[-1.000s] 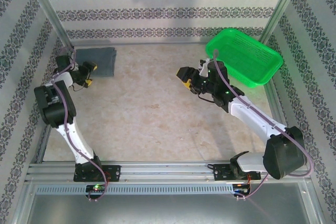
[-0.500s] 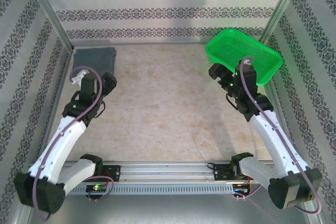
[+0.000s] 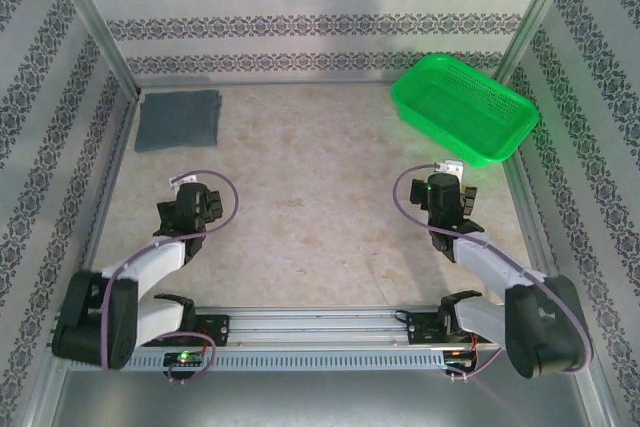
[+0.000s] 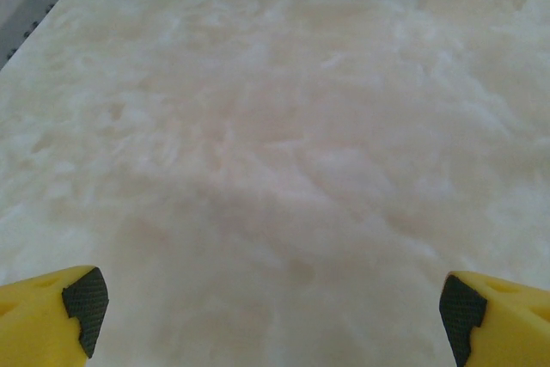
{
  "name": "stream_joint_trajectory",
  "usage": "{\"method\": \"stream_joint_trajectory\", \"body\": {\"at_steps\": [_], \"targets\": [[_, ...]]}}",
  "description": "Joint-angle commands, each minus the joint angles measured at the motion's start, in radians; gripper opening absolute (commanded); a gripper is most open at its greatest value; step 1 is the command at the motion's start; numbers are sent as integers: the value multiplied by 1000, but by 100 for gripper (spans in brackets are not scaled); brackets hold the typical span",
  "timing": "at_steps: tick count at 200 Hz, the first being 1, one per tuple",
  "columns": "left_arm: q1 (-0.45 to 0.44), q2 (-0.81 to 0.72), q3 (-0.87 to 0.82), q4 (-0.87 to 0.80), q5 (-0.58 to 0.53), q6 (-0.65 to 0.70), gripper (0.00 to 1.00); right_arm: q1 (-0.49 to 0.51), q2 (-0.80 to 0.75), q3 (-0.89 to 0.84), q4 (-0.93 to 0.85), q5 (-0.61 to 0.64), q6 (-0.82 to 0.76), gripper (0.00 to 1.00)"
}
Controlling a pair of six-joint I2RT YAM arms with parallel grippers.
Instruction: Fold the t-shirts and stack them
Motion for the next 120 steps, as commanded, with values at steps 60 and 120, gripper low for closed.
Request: {"method": "stream_joint_trajectory", "body": {"at_steps": [60,120], "targets": [[140,284,-88,788,316,140,100,-119,232,-27,565,-247,-120,98],[144,355,-2,704,363,157,100,-154,365,-15,668,-303,-100,98]]}}
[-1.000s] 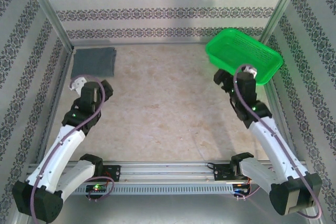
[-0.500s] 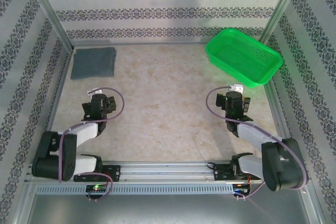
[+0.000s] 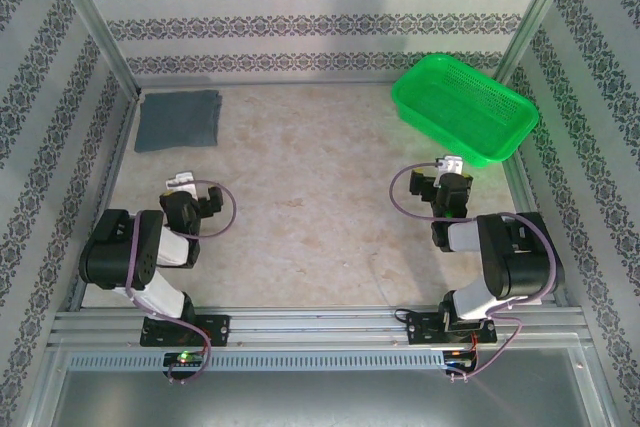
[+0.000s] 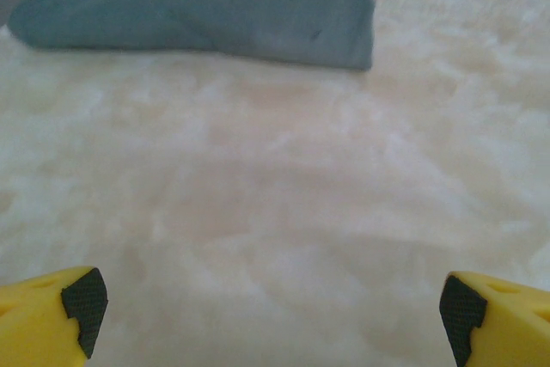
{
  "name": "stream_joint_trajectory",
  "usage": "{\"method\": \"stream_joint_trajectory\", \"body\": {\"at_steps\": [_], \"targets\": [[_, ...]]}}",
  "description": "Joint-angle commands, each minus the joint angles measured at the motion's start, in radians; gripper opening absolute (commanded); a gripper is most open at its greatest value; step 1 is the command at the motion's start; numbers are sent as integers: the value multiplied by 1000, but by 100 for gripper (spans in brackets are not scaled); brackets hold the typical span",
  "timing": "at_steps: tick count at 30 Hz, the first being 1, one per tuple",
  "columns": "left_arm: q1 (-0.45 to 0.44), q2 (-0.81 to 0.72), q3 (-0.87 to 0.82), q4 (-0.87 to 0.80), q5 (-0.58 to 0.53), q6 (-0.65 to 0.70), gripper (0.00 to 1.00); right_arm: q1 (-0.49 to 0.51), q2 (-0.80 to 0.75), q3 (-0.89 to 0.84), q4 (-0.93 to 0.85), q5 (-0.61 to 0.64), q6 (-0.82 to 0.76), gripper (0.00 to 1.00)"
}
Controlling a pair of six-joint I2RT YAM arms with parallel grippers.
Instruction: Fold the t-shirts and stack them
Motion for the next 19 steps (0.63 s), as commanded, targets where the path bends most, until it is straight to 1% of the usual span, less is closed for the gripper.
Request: {"method": "stream_joint_trajectory", "body": {"at_steps": [1,2,3,4,5,7,12,14,16,19], "targets": [[-2,-26,119,-95,83,48,100,-1,-4,31,78,-39,-9,98],[-6,-26,125,-110,80,50,100,6,-3,32,76,-23,-11,98],[-6,-17,116,-75,81,52,100,8,-9,35,59,-25,-14,98],[-6,-17,115,-76,83,52,100,8,-15,36,49,-21,-15,98],[-6,-25,120,-99,83,51,100,10,-13,33,60,-20,-16,98],[-11,-16,119,-84,69,55,100,14,-14,32,59,-12,-17,98],[-26,-21,129,-109,33,61,100,14,-14,31,61,-14,-16,98],[-27,-18,127,-101,32,62,100,19,-11,35,58,-18,-27,98],[-27,-20,128,-105,32,62,100,6,-9,38,54,-48,-20,98],[-27,-20,128,-105,31,61,100,9,-14,34,57,-40,-21,98]]}}
